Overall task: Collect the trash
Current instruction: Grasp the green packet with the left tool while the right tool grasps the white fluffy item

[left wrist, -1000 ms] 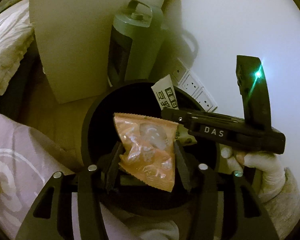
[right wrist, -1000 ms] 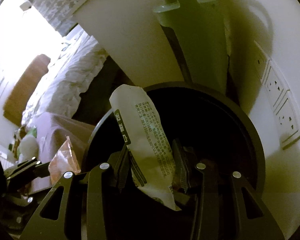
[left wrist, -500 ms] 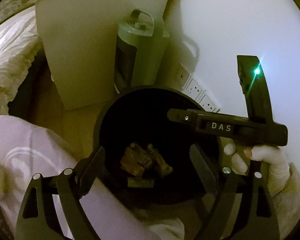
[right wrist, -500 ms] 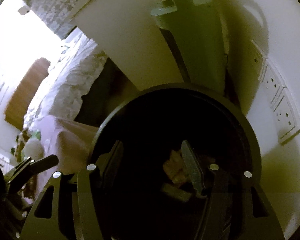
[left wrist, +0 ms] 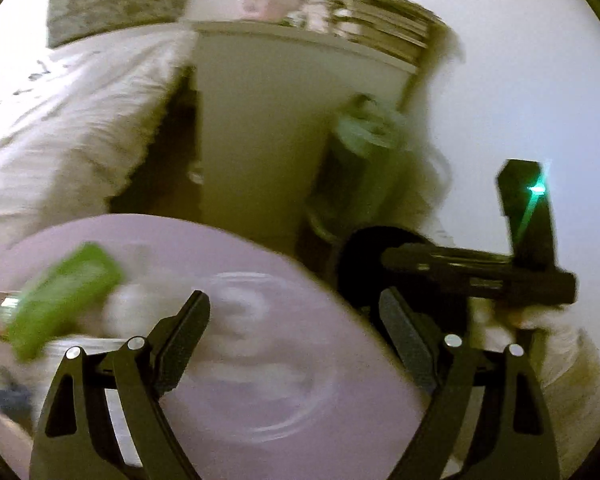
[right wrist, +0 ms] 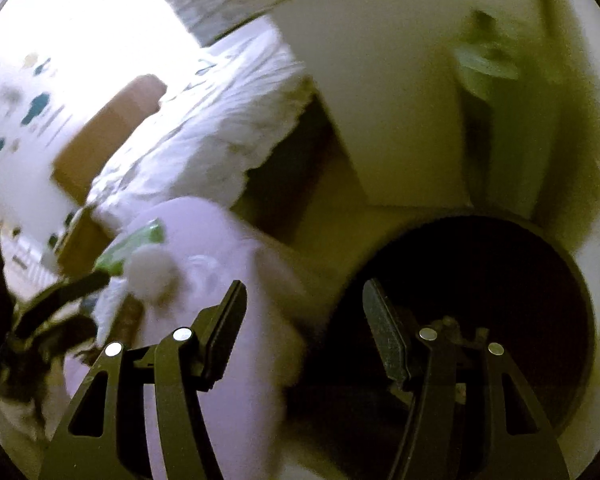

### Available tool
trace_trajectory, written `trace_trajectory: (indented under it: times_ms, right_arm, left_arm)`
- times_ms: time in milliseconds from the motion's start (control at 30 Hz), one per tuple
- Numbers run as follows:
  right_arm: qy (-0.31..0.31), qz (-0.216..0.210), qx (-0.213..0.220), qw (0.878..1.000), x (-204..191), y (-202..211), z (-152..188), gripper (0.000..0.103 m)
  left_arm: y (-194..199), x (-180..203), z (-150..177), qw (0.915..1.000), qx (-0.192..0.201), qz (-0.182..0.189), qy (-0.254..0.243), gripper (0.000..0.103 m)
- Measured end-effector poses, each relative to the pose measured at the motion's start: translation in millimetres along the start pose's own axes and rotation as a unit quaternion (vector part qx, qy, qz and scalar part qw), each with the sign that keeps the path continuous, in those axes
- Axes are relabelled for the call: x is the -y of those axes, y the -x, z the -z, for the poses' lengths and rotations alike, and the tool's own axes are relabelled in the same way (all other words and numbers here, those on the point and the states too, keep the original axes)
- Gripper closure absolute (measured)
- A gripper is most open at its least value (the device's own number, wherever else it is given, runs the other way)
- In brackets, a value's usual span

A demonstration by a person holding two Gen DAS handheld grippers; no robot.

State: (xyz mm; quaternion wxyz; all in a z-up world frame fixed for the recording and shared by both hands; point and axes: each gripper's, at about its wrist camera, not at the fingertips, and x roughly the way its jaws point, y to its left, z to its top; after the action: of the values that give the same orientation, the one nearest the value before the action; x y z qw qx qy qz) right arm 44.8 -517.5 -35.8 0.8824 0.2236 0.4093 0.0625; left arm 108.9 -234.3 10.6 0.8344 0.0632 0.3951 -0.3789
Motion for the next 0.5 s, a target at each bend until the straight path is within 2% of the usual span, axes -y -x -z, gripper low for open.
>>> trace_trajectory:
  times_ms: [133,267,333,500]
  right_arm:
    - [0.047,-0.024,-0.016,0.998,-48.7,-20.4,-6.2,0.042]
    - [0.076,-0.045,-0.032,0.996,-87.4,-44.9,-10.4,0.042]
    - [0.087,-0.051,-0.039,0.994,-103.6,-55.1,-11.6,0.042]
    - [0.115,-0.056,-0.064,0.99,-140.0,-87.9,-12.6,0.042]
  left_arm:
    - [22.0,-57.7,-4.1,0.9968,-0.011,-0.074,-0.028,0.017]
    - [17.0,-101.6,-7.5,0.9912,-0.046,-0.111,-0.054,0.017]
    - [4.6,-120.5,-6.1,0.9871,-0.073,-0.122,-0.075,0.017]
    - [-19.4,-149.8,-0.6,0.9828,-0.12,-0.112,-0.084,0.017]
